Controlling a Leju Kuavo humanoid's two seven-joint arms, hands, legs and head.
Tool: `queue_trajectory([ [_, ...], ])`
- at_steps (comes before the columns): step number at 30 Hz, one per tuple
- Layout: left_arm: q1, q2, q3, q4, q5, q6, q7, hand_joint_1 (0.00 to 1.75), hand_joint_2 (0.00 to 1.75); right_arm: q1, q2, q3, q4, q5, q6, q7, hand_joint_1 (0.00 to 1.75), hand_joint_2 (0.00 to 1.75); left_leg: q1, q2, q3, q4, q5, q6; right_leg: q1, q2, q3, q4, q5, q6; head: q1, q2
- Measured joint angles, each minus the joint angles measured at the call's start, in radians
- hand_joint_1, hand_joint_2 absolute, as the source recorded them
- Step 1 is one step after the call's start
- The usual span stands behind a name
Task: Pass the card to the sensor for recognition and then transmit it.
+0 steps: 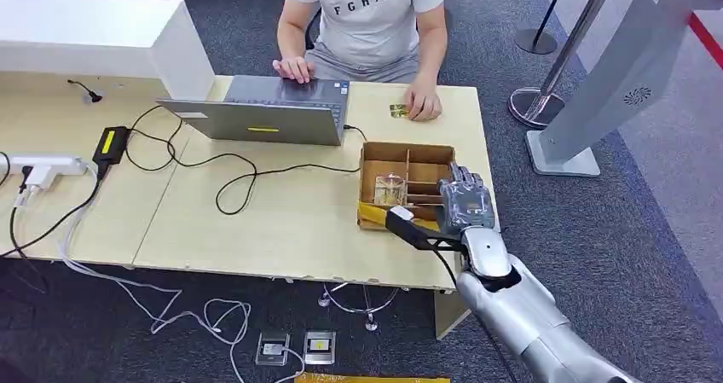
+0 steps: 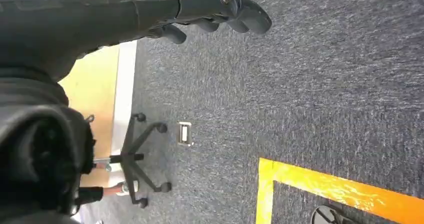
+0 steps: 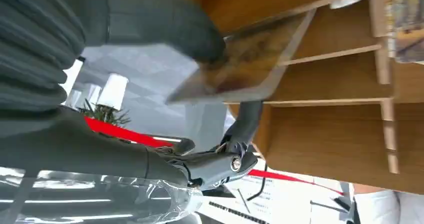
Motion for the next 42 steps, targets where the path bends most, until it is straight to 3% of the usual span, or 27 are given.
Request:
queue_trajectory([
  [14,0.000,0.001,-0.001,0.002,-0.011,0.000,-0.004,0.00,0.00,0.024,-0.008,-0.058,0.000,0.016,-0.003,-0.020,1.75,1.75,0.000,0.000,0.000,0.000,0.000,0.000,0.000,0.000,0.000,0.000,0.000,0.000,0.000,0.000],
  [15,0.000,0.001,-0.001,0.002,-0.011,0.000,-0.004,0.00,0.00,0.026,-0.008,-0.059,0.000,0.016,-0.003,-0.023,0.89,1.75,0.000,0.000,0.000,0.000,0.000,0.000,0.000,0.000,0.000,0.000,0.000,0.000,0.000,0.000],
  [17,0.000,0.001,-0.001,0.002,-0.015,0.000,-0.004,0.00,0.00,0.028,-0.008,-0.061,0.000,0.017,-0.002,-0.025,0.00,1.75,0.000,0.000,0.000,0.000,0.000,0.000,0.000,0.000,0.000,0.000,0.000,0.000,0.000,0.000],
  [42,0.000,0.002,-0.002,0.009,-0.024,-0.012,-0.014,0.00,0.00,0.041,-0.026,-0.099,-0.040,0.049,0.003,-0.007,0.00,1.75,0.000,0.000,0.000,0.000,0.000,0.000,0.000,0.000,0.000,0.000,0.000,0.000,0.000,0.000],
])
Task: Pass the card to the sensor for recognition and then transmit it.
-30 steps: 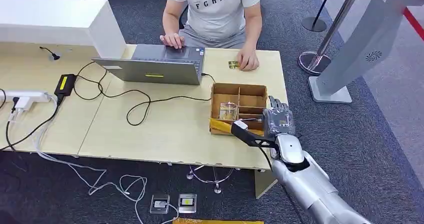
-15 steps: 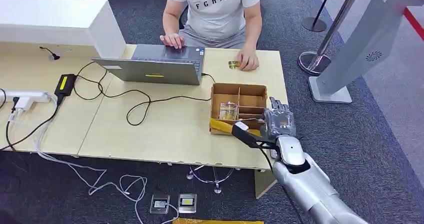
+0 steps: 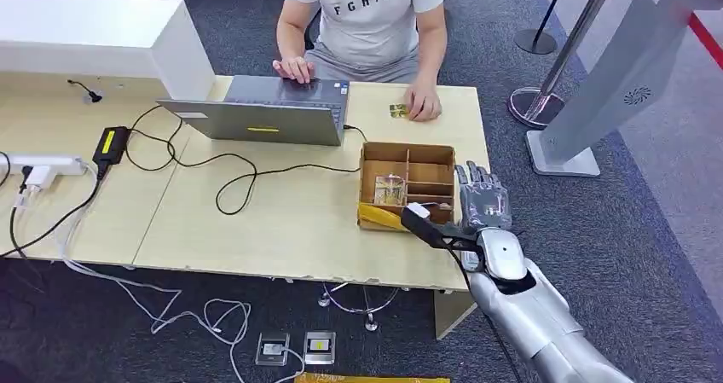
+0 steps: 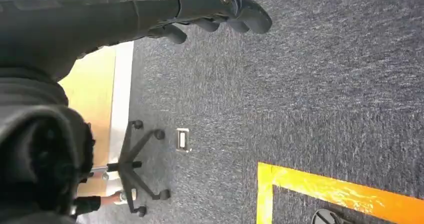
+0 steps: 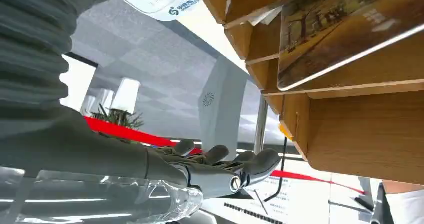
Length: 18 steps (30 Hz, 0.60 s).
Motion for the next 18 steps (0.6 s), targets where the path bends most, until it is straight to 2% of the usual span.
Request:
queue_trajectory([
  [11,0.000,0.000,0.000,0.002,0.000,0.001,0.000,0.00,0.00,0.001,0.000,-0.002,-0.014,0.000,0.004,0.002,0.00,1.75,0.000,0.000,0.000,0.000,0.000,0.000,0.000,0.000,0.000,0.000,0.000,0.000,0.000,0.000],
  [18,0.000,0.000,0.000,0.002,-0.017,0.000,0.000,0.00,0.00,0.001,-0.002,-0.001,-0.073,-0.024,0.053,-0.019,0.00,1.75,0.000,0.000,0.000,0.000,0.000,0.000,0.000,0.000,0.000,0.000,0.000,0.000,0.000,0.000],
])
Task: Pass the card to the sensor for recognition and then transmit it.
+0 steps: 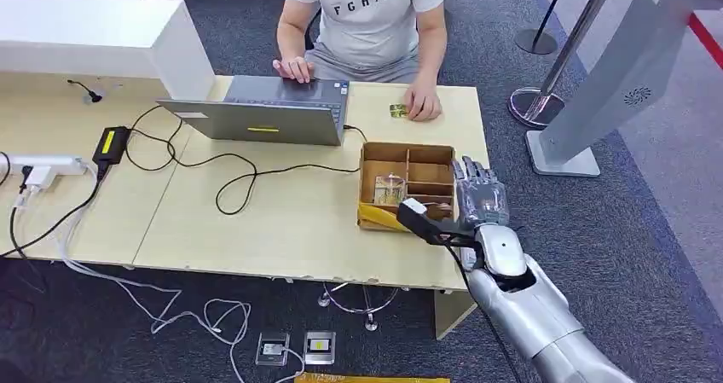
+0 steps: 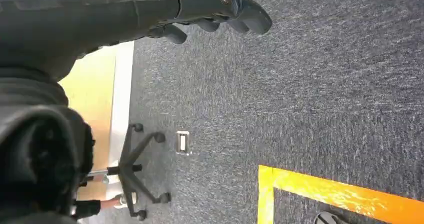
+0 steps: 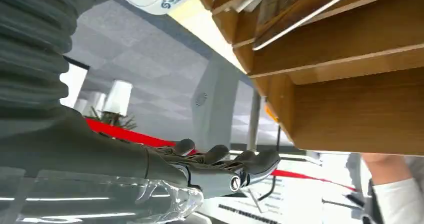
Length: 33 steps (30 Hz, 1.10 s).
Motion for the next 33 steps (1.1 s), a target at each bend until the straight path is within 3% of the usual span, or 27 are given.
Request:
queue_trajectory([
  [7,0.000,0.000,0.000,0.000,-0.001,-0.003,0.000,0.00,0.00,0.000,0.017,0.018,-0.043,-0.056,0.049,-0.010,0.00,1.75,0.000,0.000,0.000,0.000,0.000,0.000,0.000,0.000,0.000,0.000,0.000,0.000,0.000,0.000],
  [17,0.000,0.000,0.000,0.000,0.008,0.002,0.002,0.00,0.00,-0.008,0.040,0.055,-0.024,-0.057,0.013,-0.027,0.00,1.75,0.000,0.000,0.000,0.000,0.000,0.000,0.000,0.000,0.000,0.000,0.000,0.000,0.000,0.000],
  [31,0.000,0.000,0.000,0.000,0.008,0.014,0.001,0.00,0.00,-0.023,0.037,0.090,0.035,-0.012,-0.005,0.008,0.00,1.75,0.000,0.000,0.000,0.000,0.000,0.000,0.000,0.000,0.000,0.000,0.000,0.000,0.000,0.000],
  [32,0.000,0.000,0.000,0.000,0.008,0.015,0.001,0.00,0.00,-0.023,0.037,0.090,0.039,-0.012,-0.006,0.008,0.19,1.75,0.000,0.000,0.000,0.000,0.000,0.000,0.000,0.000,0.000,0.000,0.000,0.000,0.000,0.000],
  [33,0.000,0.000,0.000,0.000,0.008,0.016,0.001,0.00,0.00,-0.023,0.037,0.090,0.044,-0.011,-0.006,0.008,1.48,1.75,0.000,0.000,0.000,0.000,0.000,0.000,0.000,0.000,0.000,0.000,0.000,0.000,0.000,0.000],
])
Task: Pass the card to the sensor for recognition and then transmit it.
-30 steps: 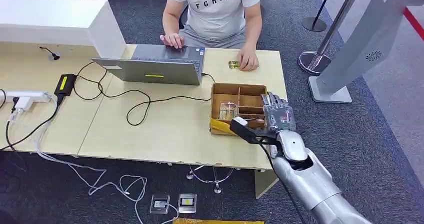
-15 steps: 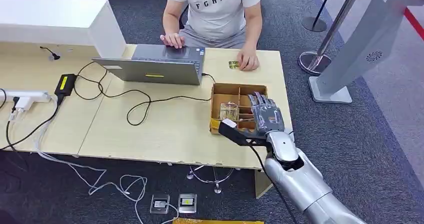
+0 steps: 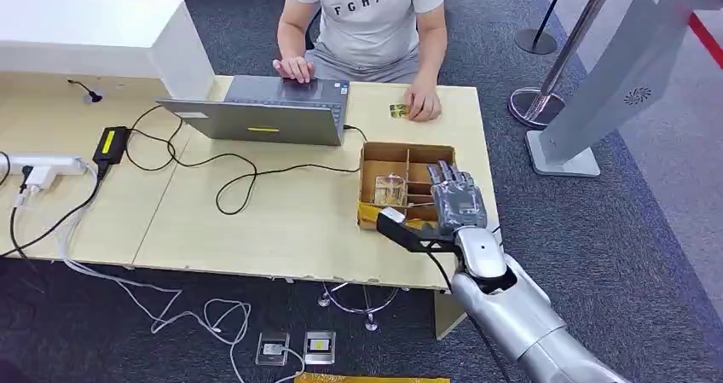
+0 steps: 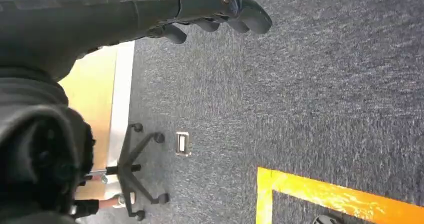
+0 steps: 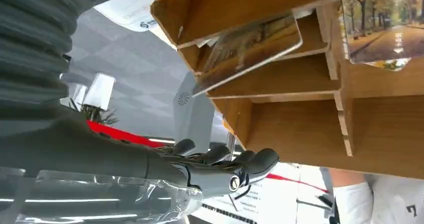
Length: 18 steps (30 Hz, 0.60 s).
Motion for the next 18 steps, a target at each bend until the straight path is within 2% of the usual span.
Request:
queue_trajectory([
  [1,0.000,0.000,0.000,0.000,0.000,0.000,0.000,0.00,0.00,0.000,0.000,0.000,0.004,0.002,-0.001,0.000,1.75,1.75,0.000,0.000,0.000,0.000,0.000,0.000,0.000,0.000,0.000,0.000,0.000,0.000,0.000,0.000],
  [18,0.000,0.000,0.000,0.000,-0.014,-0.006,-0.001,0.00,0.00,0.000,0.000,0.000,0.043,0.022,-0.007,-0.024,1.75,1.75,0.000,0.000,0.000,0.000,0.000,0.000,0.000,0.000,0.000,0.000,0.000,0.000,0.000,0.000],
])
